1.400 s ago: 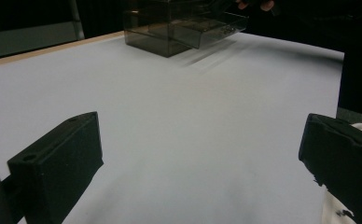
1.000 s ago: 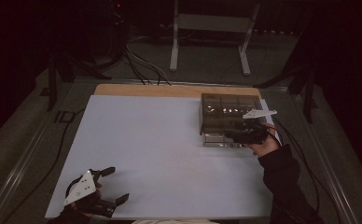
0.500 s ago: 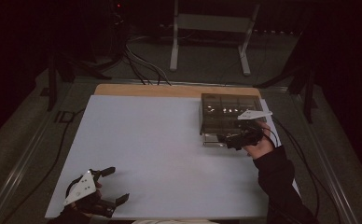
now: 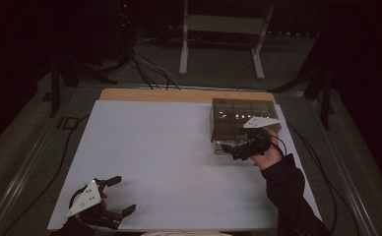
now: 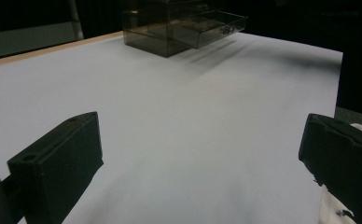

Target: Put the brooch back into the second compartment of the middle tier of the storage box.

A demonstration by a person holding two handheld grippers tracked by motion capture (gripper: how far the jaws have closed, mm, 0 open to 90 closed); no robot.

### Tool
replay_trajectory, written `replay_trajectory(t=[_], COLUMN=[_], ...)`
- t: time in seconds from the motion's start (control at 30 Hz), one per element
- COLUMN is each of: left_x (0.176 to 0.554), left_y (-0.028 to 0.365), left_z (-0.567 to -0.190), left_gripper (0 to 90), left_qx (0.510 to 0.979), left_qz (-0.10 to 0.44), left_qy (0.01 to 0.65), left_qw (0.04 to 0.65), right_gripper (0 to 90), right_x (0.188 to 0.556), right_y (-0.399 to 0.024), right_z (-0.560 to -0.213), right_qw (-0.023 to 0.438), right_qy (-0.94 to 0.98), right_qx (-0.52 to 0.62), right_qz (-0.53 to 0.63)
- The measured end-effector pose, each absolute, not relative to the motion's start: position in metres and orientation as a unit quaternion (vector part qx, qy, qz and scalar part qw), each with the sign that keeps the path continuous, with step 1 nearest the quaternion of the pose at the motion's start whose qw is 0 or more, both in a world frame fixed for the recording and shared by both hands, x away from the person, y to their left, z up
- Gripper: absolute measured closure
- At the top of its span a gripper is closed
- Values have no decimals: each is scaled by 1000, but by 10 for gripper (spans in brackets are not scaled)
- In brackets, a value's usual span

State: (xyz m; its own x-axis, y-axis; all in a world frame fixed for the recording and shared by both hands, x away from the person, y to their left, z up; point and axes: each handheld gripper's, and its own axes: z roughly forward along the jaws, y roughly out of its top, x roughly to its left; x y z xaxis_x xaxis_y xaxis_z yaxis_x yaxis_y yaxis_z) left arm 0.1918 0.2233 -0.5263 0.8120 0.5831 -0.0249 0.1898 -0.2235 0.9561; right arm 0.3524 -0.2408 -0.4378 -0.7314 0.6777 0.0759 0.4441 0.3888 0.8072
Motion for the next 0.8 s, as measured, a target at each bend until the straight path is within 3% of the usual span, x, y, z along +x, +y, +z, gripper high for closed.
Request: replay_trajectory(t=[0.8], left_x=[190], left_y=[224], left_z=[-525], left_gripper=[5], left_qx=[760], left_qz=[174], left_qy=[256], left_qw=[571], right_gripper=[0], right_x=[327], right_y=[-231], right_z=[-463], right_qw=[123], right_qy=[824], right_qx=[297], right_qz=[467])
